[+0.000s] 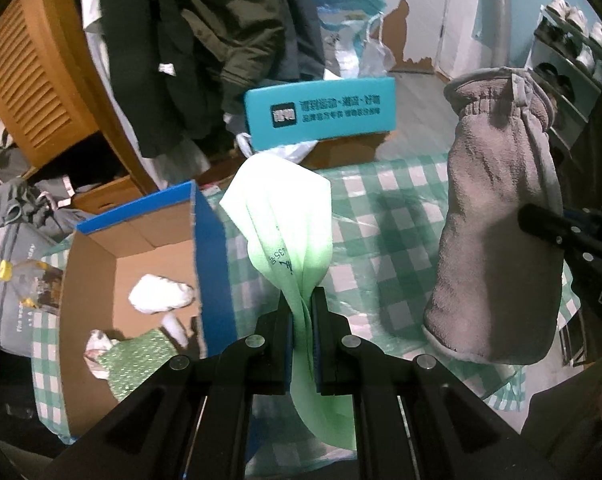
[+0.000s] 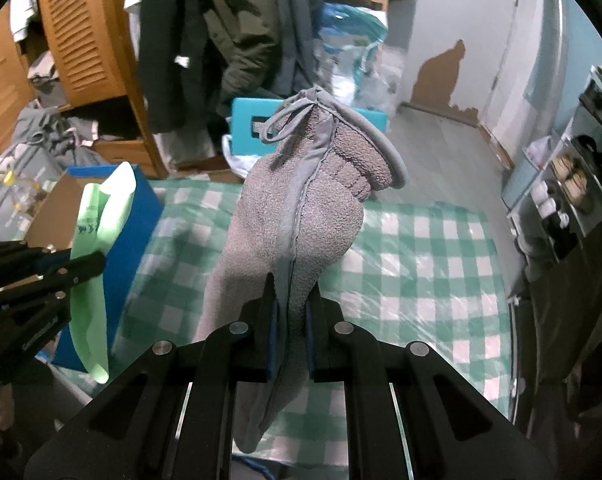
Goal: Organize soft objects
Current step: 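Carry the green cloth and grey mitten over the cardboard box with both tools, then open both tools to drop the green cloth and grey mitten into the box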
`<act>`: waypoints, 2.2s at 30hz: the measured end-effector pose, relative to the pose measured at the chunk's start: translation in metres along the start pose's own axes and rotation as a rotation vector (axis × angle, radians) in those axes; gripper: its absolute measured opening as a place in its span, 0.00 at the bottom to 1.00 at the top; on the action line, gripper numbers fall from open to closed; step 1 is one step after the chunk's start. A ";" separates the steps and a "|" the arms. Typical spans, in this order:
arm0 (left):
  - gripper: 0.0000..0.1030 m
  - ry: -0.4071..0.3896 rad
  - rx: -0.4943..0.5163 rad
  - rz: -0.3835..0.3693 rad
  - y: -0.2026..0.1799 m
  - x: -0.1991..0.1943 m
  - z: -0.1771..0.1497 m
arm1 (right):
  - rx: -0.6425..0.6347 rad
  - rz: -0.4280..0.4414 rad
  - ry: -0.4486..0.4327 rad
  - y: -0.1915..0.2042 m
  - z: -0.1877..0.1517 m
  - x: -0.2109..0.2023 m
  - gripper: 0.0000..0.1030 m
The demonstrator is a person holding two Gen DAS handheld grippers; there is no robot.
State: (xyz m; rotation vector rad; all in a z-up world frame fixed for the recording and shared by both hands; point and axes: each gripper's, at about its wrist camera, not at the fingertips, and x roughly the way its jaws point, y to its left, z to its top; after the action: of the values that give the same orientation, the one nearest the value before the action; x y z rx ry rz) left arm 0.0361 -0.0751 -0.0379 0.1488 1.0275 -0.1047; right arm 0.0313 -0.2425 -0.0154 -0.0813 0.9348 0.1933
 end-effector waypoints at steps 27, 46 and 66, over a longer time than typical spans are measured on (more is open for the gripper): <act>0.07 -0.058 -0.184 0.108 0.123 -0.039 -0.025 | -0.160 0.178 -0.051 0.119 0.045 -0.013 0.09; 0.08 0.023 -0.327 0.161 0.203 -0.009 -0.058 | -0.275 0.285 0.036 0.220 0.053 0.023 0.09; 0.65 0.046 -0.366 0.195 0.220 0.001 -0.065 | -0.312 0.266 0.101 0.254 0.055 0.068 0.54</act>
State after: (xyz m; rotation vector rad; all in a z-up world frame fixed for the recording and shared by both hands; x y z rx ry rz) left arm 0.0161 0.1523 -0.0549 -0.0832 1.0555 0.2644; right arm 0.0633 0.0240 -0.0345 -0.2568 1.0085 0.5853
